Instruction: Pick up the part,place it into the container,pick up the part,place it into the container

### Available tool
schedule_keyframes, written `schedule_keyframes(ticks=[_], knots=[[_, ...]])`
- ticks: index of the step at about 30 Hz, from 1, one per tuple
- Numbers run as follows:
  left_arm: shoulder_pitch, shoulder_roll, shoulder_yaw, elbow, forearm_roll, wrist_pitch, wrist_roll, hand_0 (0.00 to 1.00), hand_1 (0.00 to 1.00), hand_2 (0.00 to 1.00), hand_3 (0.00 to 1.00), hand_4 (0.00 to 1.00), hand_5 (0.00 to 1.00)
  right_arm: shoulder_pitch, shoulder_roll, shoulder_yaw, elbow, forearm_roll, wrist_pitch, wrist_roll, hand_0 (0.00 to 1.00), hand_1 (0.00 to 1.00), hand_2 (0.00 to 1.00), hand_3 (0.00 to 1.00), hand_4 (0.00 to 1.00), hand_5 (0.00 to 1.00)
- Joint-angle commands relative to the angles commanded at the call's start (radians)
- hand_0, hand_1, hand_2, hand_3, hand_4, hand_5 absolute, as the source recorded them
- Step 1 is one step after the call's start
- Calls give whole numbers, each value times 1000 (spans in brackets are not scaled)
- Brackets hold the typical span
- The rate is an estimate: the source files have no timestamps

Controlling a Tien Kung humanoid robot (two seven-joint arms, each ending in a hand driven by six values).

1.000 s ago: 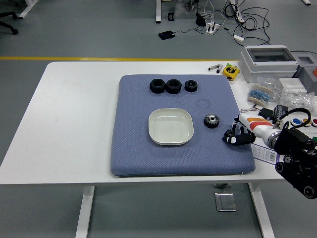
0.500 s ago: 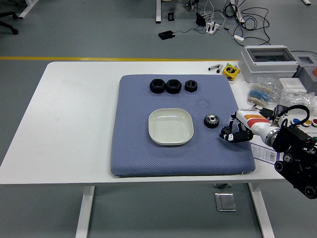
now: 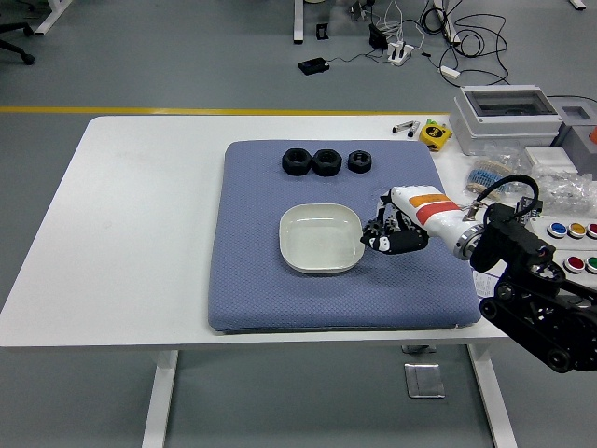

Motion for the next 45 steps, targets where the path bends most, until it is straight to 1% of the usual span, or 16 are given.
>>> schedule_keyframes(ticks=[5,6,11,12,13,17,18,23,24,29,30,35,36,41,42,45], knots=[[2,0,-2,0,2,1,1,526,550,658,595,589,559,41,90,-48,-66,10,-2,-26,2,2,115,246,686,240],[2,0,-2,0,3,1,1,525,550,658,594,589,559,49,107,-55,-87,8,1,-35,20,120,263,389,641,189],[0,1,3,-1,-4,2,-2,525,550,658,594,589,559,78,151,-72,-155,-15,27,-62,20,120,263,389,641,189],[0,2,4,-1,-5,2,-3,526,548,657,594,589,558,80,154,-72,-161,-12,30,-60,68,190,360,459,669,298],[-1,2,5,-1,-8,2,-4,526,548,657,594,589,558,83,157,-72,-166,-3,34,-58,68,190,360,459,669,298],[-4,3,7,-1,-11,2,-5,526,548,657,594,589,558,90,159,-69,-172,-3,35,-48,68,190,360,459,669,298],[-4,3,7,-1,-11,1,-5,527,545,657,595,589,557,90,159,-69,-172,-3,34,-47,89,209,405,525,820,353],[-7,3,5,0,-5,1,-3,527,545,657,595,589,557,95,158,-64,-177,-1,20,-39,89,209,405,525,820,353],[-7,3,5,0,-5,1,-2,523,543,657,594,589,557,95,156,-63,-177,0,15,-37,101,224,466,602,929,388],[-7,3,5,0,-7,1,-3,523,543,657,594,589,557,94,150,-57,-178,-2,7,-37,101,224,466,602,929,388],[-7,3,6,0,-8,2,-3,523,542,657,593,589,558,93,148,-55,-177,-1,5,-37,115,233,484,613,934,396],[-7,3,11,1,-18,2,-7,523,542,657,593,589,558,92,126,-19,-167,-4,-20,-35,115,233,484,613,934,396],[-7,3,12,1,-19,2,-7,523,543,657,593,589,557,94,119,-7,-167,-4,-22,-36,234,346,529,643,959,395],[-8,3,12,1,-22,2,-9,523,543,657,593,589,557,109,90,20,-192,-12,-15,-49,234,346,529,643,959,395],[-8,3,12,2,-21,2,-8,521,542,657,592,588,555,113,87,18,-201,-10,-12,-51,483,594,680,655,986,406],[-8,3,10,1,-16,2,-6,521,542,657,592,588,555,123,79,-2,-241,0,-4,-58,483,594,680,655,986,406]])
